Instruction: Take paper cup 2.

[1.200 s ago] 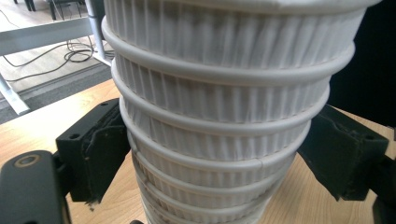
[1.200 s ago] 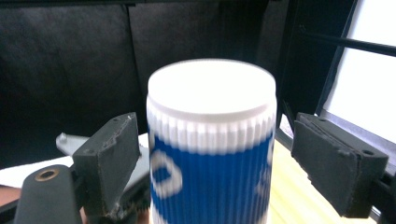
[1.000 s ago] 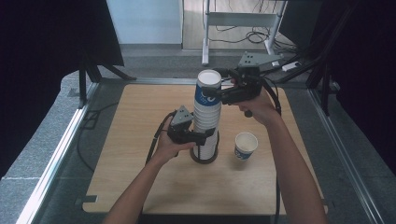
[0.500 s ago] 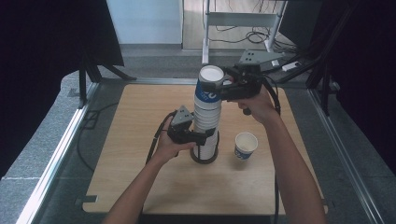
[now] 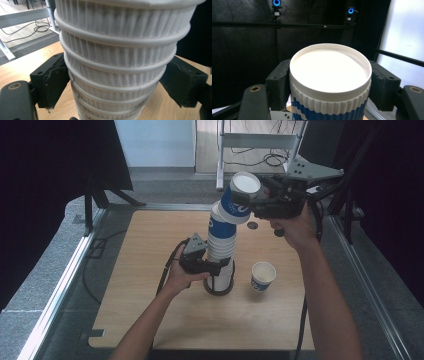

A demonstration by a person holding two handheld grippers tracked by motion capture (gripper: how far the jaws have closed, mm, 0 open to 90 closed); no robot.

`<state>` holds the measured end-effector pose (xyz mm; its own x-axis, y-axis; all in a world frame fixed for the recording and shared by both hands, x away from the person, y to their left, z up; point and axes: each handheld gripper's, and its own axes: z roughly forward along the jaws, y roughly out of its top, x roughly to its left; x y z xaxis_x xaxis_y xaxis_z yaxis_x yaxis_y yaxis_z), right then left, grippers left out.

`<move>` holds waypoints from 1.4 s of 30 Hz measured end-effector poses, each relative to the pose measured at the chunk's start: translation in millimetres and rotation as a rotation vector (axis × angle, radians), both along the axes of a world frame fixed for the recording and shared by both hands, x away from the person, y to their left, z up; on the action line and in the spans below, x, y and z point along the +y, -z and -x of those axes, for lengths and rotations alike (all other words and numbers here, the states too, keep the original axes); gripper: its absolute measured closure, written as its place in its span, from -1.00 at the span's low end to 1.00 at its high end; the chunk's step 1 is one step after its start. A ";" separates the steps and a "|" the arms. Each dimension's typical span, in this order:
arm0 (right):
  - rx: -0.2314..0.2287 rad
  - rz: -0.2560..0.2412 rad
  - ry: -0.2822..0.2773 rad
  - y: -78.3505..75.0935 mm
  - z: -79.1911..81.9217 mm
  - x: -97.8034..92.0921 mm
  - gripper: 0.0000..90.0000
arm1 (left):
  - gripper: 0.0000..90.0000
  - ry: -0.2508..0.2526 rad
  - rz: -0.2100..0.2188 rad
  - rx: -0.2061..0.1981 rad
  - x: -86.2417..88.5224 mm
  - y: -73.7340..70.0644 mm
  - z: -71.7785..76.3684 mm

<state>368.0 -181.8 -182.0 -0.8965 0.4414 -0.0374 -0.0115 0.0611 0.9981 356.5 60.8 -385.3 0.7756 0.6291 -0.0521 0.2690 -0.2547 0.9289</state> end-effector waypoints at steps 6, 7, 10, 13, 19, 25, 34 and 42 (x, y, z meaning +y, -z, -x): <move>-0.016 -0.010 0.014 -1.3 11.6 -18.2 -0.36 | -0.71 0.000 -0.001 0.000 0.2 0.0 0.2; -0.019 -0.009 0.017 -0.6 13.5 -21.0 -0.36 | -0.71 -0.001 -0.001 0.000 0.2 -0.1 0.3; -0.022 -0.009 0.020 2.4 19.3 -29.4 -0.36 | -0.71 -0.003 -0.001 0.002 0.0 -0.2 0.6; -0.028 -0.016 0.014 7.4 23.3 -37.8 -0.36 | -0.72 -0.003 -0.002 0.004 -0.2 -0.4 0.5; -0.016 -0.030 0.001 22.2 28.8 -53.3 -0.36 | -0.72 -0.003 -0.004 0.003 -0.4 -0.6 0.1; 0.006 -0.031 -0.011 43.1 33.3 -64.0 -0.36 | -0.72 -0.010 0.009 0.002 -0.4 -0.3 1.4; 0.043 -0.024 -0.018 78.0 35.5 -67.7 -0.36 | -0.84 0.012 0.026 0.013 5.5 -2.9 1.9; 0.072 -0.023 -0.021 105.0 36.4 -68.5 -0.36 | -0.76 0.008 0.021 -0.009 17.7 -5.1 9.9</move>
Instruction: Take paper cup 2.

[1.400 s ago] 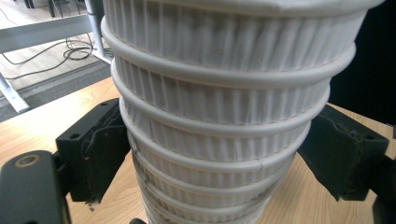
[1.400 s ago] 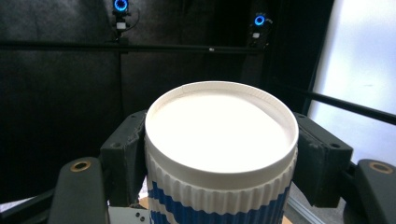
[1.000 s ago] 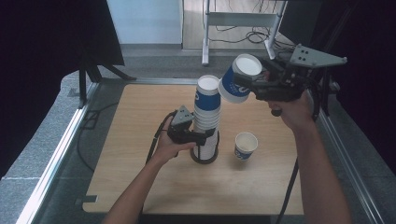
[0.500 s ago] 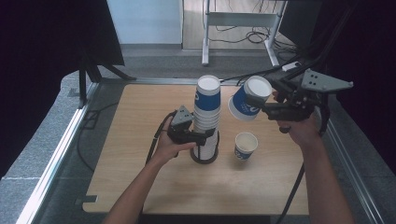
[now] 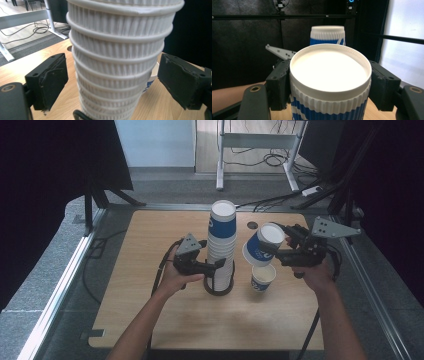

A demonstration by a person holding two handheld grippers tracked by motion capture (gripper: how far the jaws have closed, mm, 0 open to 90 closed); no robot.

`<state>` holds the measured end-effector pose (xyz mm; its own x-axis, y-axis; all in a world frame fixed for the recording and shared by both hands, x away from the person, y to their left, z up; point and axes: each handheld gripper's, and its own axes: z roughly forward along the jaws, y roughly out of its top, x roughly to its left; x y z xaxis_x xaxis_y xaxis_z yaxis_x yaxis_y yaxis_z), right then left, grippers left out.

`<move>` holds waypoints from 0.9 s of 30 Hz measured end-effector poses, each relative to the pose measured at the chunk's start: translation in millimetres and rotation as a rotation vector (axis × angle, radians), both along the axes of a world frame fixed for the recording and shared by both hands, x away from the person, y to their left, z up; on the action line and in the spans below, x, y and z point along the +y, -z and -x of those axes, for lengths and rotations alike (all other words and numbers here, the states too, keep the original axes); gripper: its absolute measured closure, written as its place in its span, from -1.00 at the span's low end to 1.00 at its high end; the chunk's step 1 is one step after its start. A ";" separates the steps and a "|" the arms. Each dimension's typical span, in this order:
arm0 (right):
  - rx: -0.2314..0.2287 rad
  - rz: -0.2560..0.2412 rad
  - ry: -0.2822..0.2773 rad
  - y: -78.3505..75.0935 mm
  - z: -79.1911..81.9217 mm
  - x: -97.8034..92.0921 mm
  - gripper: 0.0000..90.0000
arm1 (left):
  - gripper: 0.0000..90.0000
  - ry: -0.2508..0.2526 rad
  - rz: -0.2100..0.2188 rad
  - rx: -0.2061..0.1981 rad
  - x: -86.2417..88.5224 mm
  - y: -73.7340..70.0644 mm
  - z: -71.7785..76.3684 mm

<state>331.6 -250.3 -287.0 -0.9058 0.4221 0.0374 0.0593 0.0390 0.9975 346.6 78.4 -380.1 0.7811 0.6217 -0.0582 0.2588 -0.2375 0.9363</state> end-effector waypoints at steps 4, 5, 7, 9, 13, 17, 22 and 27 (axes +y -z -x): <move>0.011 0.005 -0.005 10.8 1.0 1.4 -0.36 | -0.70 -0.017 0.001 -0.010 4.6 2.1 5.8; 0.014 0.006 -0.007 13.1 1.5 1.9 -0.36 | -0.70 -0.017 0.002 -0.010 5.6 2.8 7.2; 0.018 0.008 -0.011 17.3 2.4 3.1 -0.36 | -0.70 -0.021 0.001 -0.012 7.3 4.0 10.5; 0.017 0.015 -0.012 20.7 3.5 4.4 -0.36 | -0.69 -0.020 0.010 -0.014 8.8 4.9 13.7; 0.024 0.023 -0.018 27.9 5.6 7.7 -0.36 | -0.69 -0.016 0.017 -0.020 10.4 6.4 20.2; 0.023 0.033 -0.023 36.1 7.5 11.5 -0.36 | -0.69 -0.006 0.032 -0.016 12.6 8.8 26.9; 0.030 0.035 -0.027 48.4 12.8 16.0 -0.36 | -0.68 0.008 0.049 -0.009 16.4 14.5 37.1; 0.046 0.028 -0.029 64.8 20.5 18.4 -0.36 | -0.68 0.009 0.058 0.001 22.5 23.7 46.9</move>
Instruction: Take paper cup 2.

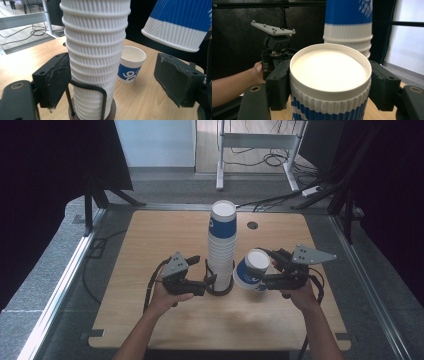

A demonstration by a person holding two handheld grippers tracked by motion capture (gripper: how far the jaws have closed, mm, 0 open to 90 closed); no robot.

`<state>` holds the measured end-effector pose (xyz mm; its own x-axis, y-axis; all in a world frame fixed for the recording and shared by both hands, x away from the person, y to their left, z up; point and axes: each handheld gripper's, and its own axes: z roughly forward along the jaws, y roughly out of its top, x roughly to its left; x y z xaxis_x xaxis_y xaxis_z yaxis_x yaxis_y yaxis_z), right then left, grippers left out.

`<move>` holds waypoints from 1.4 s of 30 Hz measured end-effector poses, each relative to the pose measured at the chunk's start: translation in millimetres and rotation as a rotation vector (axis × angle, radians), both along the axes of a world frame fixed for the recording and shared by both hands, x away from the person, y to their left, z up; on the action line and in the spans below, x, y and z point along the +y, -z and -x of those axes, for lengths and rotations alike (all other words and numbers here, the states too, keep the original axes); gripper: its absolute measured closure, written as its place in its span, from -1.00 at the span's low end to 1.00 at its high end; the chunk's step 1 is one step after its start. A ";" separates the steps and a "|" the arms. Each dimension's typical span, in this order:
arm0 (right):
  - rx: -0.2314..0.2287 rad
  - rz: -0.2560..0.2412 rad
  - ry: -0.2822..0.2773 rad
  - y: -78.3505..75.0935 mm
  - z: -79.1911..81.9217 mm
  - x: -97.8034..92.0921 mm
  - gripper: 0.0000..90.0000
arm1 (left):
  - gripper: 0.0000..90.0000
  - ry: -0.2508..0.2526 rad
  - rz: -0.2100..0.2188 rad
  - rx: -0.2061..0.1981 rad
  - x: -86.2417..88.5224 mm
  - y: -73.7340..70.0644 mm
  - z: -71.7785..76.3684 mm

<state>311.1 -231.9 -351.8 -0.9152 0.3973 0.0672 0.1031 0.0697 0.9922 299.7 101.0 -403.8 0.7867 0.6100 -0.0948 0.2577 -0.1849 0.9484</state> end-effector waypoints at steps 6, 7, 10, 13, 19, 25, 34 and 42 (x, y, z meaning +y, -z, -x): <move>0.011 0.019 0.005 17.9 5.1 4.6 -0.36 | -0.68 0.001 -0.009 0.011 1.3 10.6 6.6; 0.012 0.024 0.009 20.6 5.5 5.7 -0.36 | -0.68 0.000 -0.012 0.012 0.8 12.0 7.0; 0.019 0.025 0.004 28.3 6.4 8.4 -0.36 | -0.67 0.005 -0.010 0.022 1.5 15.1 8.2; 0.014 0.046 0.011 35.3 8.4 11.5 -0.36 | -0.67 0.007 0.000 0.025 2.7 17.8 11.2; 0.030 0.054 -0.001 48.9 10.0 18.2 -0.36 | -0.67 0.013 0.023 0.032 6.0 24.4 18.6; 0.050 0.051 -0.012 60.3 9.1 25.9 -0.36 | -0.67 0.019 0.022 0.039 8.7 26.7 22.5; 0.071 0.036 -0.018 74.2 9.5 36.0 -0.36 | -0.67 0.036 0.013 0.059 8.2 32.5 27.1; 0.089 0.057 -0.016 82.6 11.0 47.6 -0.36 | -0.67 0.057 0.010 0.063 2.5 34.8 31.5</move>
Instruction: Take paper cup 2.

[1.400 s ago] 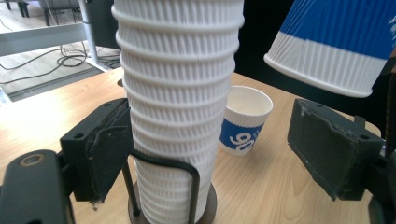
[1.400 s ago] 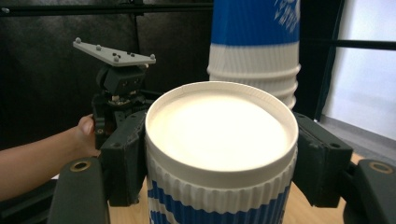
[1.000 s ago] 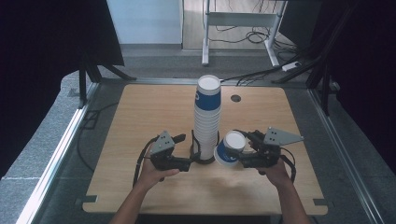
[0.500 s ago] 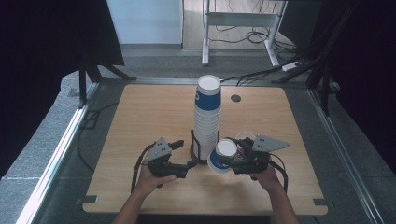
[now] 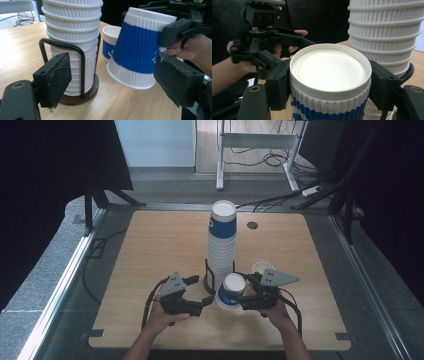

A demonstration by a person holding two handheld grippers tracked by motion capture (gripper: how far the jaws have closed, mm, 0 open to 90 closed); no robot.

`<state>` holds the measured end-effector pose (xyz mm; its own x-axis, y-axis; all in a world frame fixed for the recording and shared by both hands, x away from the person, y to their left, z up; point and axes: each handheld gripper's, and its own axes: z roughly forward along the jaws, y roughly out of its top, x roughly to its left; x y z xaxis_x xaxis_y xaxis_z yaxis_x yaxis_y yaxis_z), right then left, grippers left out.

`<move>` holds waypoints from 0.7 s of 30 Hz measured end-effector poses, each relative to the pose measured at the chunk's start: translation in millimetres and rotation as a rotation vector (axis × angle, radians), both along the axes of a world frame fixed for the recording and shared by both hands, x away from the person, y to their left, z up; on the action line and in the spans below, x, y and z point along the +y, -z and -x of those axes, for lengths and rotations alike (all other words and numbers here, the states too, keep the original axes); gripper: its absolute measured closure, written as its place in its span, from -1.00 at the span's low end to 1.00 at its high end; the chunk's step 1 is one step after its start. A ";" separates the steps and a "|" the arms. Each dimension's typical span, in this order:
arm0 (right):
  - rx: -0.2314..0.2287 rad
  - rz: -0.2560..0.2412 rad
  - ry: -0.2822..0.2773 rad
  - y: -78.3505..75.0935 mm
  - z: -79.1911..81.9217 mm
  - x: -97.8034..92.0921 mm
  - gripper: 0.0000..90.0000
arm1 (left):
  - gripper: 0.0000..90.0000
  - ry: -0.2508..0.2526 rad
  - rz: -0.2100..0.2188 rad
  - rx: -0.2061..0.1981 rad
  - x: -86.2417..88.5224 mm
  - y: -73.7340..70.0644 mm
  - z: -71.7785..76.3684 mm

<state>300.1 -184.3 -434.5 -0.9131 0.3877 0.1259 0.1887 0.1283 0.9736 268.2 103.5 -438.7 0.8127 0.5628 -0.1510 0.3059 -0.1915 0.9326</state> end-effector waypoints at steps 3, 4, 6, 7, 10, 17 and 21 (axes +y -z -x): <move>-0.002 0.014 0.002 2.7 0.4 4.8 -0.36 | -0.67 0.004 -0.007 0.001 -1.6 1.2 1.6; -0.004 0.018 0.002 3.2 0.8 6.1 -0.36 | -0.67 0.005 -0.008 0.002 -1.8 1.4 1.9; -0.007 0.020 0.000 3.9 1.0 8.5 -0.36 | -0.67 0.011 -0.011 0.009 -2.4 1.9 2.3; -0.007 0.022 -0.001 4.3 1.2 9.4 -0.36 | -0.67 0.011 -0.011 0.011 -3.1 2.2 2.6; -0.008 0.021 0.002 5.5 1.8 11.9 -0.36 | -0.67 0.012 -0.027 0.010 -6.0 3.1 3.3; -0.009 0.028 -0.002 9.0 2.1 18.2 -0.36 | -0.67 0.011 -0.109 -0.031 -15.4 3.9 8.6; -0.009 0.027 0.001 10.1 2.3 19.8 -0.36 | -0.68 0.014 -0.123 -0.029 -17.8 4.4 9.7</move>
<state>297.8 -164.5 -444.5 -0.9138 0.3917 0.1073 0.1801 0.1540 0.9715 258.4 85.7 -443.0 0.8234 0.5645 -0.0579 0.2757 -0.3086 0.9104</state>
